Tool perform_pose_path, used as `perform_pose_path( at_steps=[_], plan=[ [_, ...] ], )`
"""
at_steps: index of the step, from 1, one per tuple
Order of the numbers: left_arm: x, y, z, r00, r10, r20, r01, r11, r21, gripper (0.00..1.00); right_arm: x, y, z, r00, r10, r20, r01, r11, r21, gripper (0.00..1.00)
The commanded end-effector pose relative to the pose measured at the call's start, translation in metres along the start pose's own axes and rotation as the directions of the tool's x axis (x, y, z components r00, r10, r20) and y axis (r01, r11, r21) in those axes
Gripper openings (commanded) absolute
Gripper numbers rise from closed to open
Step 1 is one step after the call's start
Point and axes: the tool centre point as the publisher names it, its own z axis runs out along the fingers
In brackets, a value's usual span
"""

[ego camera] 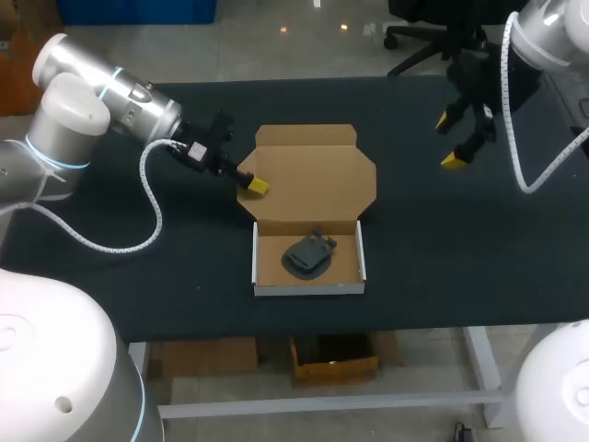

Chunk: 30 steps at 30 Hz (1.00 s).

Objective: Assemble the packaging by folding the flat box into shape, placing the metal phone stand inside, and closing the box properly

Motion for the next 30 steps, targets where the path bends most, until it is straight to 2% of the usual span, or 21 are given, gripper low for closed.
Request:
perform_pose_path(
  at_steps=[1,5,17,19,22,30],
  plan=[
    [0.0031,0.0008,-0.0001,1.0,0.009,0.002,-0.009,1.0,0.009,0.2,0.0016,0.0011,-0.0017,1.0,-0.002,-0.001,0.002,1.0,0.0,1.0],
    [0.0036,0.0012,-0.0011,1.0,0.012,0.001,-0.012,1.0,0.02,0.16,0.002,0.0017,-0.002,1.0,-0.003,0.0,0.003,1.0,0.0,1.0],
    [0.0042,0.0015,-0.0014,1.0,0.02,-0.006,-0.019,0.999,0.046,0.14,0.0032,0.0027,-0.0012,1.0,-0.003,-0.002,0.003,1.0,0.0,1.0],
    [0.0042,0.0014,-0.0012,1.0,0.02,-0.006,-0.019,0.999,0.048,0.11,0.0033,0.0028,-0.001,1.0,-0.003,-0.002,0.003,1.0,0.0,1.0],
    [0.0042,0.0012,-0.0011,1.0,0.016,-0.003,-0.016,0.999,0.05,0.0,0.0034,0.0028,-0.0008,1.0,-0.002,-0.002,0.002,1.0,0.0,1.0],
    [0.0062,0.0,-0.0003,1.0,0.022,0.007,-0.022,0.999,0.05,0.0,0.0037,0.0029,-0.0006,1.0,-0.002,-0.001,0.002,1.0,-0.002,1.0]
  ],
)
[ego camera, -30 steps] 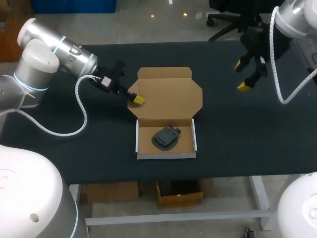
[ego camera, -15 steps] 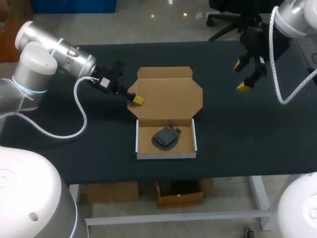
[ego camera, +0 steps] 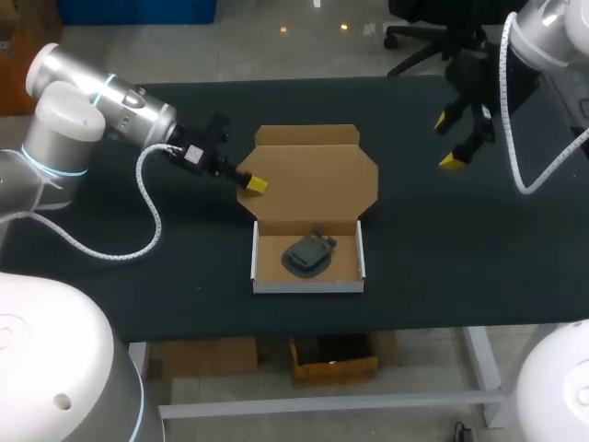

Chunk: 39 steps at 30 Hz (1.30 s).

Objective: Assemble the packaging by folding the flat box into shape, placing the metal phone stand inside, and closing the box properly

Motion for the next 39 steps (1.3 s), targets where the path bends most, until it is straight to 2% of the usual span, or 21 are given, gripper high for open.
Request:
perform_pose_path(
  at_steps=[1,12,18,28,39],
  plan=[
    [0.002,0.001,0.001,1.0,0.009,0.007,-0.009,1.0,0.001,0.0,0.001,0.0,-0.001,1.0,-0.001,-0.001,0.001,1.0,0.0,1.0],
    [0.008,0.002,0.001,0.997,0.071,0.02,-0.072,0.997,0.019,0.0,0.002,-0.001,-0.001,1.0,0.001,-0.001,-0.001,1.0,-0.003,1.0],
    [0.012,0.002,0.0,0.989,0.144,0.018,-0.145,0.988,0.054,0.0,0.002,-0.001,-0.002,1.0,0.0,0.001,0.0,1.0,-0.005,1.0],
    [0.012,0.002,0.0,0.989,0.144,0.018,-0.145,0.988,0.054,0.0,-0.001,0.005,-0.009,1.0,-0.008,0.009,0.008,1.0,-0.016,1.0],
    [0.012,0.002,0.0,0.989,0.144,0.018,-0.145,0.988,0.054,0.0,-0.016,0.025,-0.015,1.0,0.002,0.018,-0.002,1.0,0.01,1.0]
  ],
)
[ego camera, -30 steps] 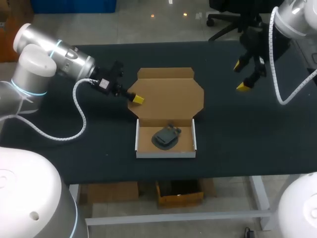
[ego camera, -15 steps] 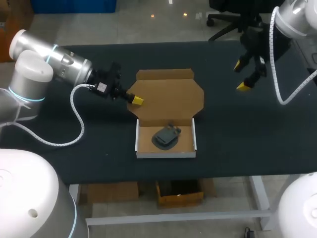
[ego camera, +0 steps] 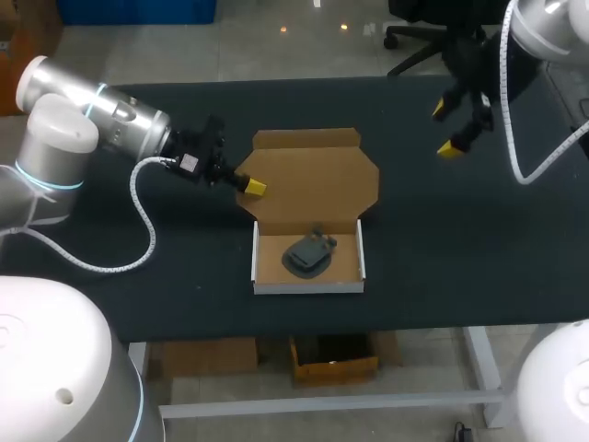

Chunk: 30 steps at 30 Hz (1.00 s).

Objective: Assemble the packaging by folding the flat box into shape, placing the metal phone stand inside, and closing the box properly

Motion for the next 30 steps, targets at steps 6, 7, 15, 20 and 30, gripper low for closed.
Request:
perform_pose_path(
  at_steps=[6,7,15,20,30],
  plan=[
    [0.0,0.001,0.001,1.0,0.001,0.0,-0.001,1.0,0.001,0.0,-0.018,0.022,0.004,0.999,0.031,-0.003,-0.031,0.999,0.036,1.0],
    [0.0,0.001,0.001,1.0,0.001,0.0,-0.001,1.0,0.001,0.0,-0.019,0.024,0.004,0.999,0.032,-0.003,-0.032,0.999,0.037,1.0],
    [0.0,0.001,0.001,1.0,0.001,0.0,-0.001,1.0,0.001,0.0,-0.031,0.043,0.009,0.999,0.031,-0.013,-0.03,0.998,0.054,1.0],
    [0.0,0.001,0.001,1.0,0.001,0.0,-0.001,1.0,0.001,0.0,-0.035,0.052,0.01,1.0,0.019,-0.019,-0.018,0.998,0.054,1.0],
    [0.01,0.0,0.004,0.993,0.086,0.075,-0.084,0.996,-0.036,0.0,-0.038,0.058,0.012,1.0,0.004,-0.028,-0.003,0.999,0.052,1.0]
  ],
)
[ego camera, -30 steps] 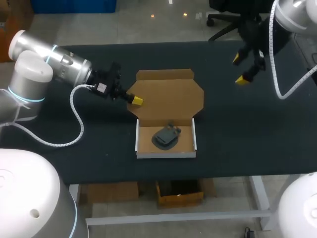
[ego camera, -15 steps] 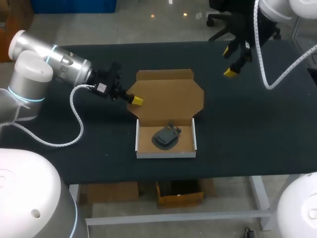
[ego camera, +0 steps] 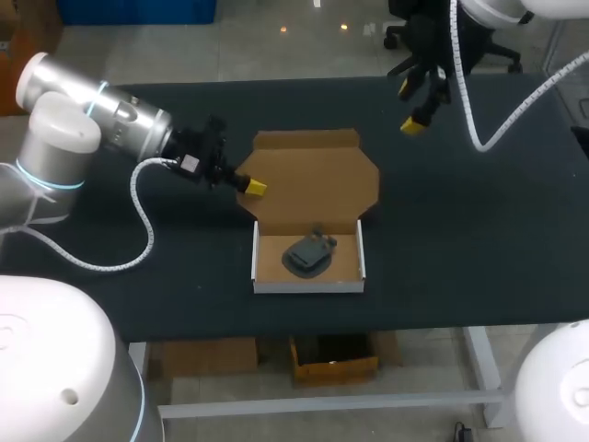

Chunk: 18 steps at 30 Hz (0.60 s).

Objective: Assemble the packaging by folding the flat box into shape, placing the metal phone stand inside, and closing the box properly

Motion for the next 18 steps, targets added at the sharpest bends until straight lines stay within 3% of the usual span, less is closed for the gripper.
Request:
perform_pose_path(
  at_steps=[1,18],
  plan=[
    [0.014,-0.001,0.003,0.998,0.026,0.055,-0.025,1.0,-0.011,0.0,-0.003,0.001,-0.001,1.0,-0.002,-0.011,0.002,1.0,0.002,1.0],
    [0.028,0.0,0.005,0.978,0.147,0.15,-0.146,0.989,-0.017,0.0,-0.003,0.004,-0.001,1.0,-0.011,-0.017,0.011,1.0,0.0,1.0]
  ],
)
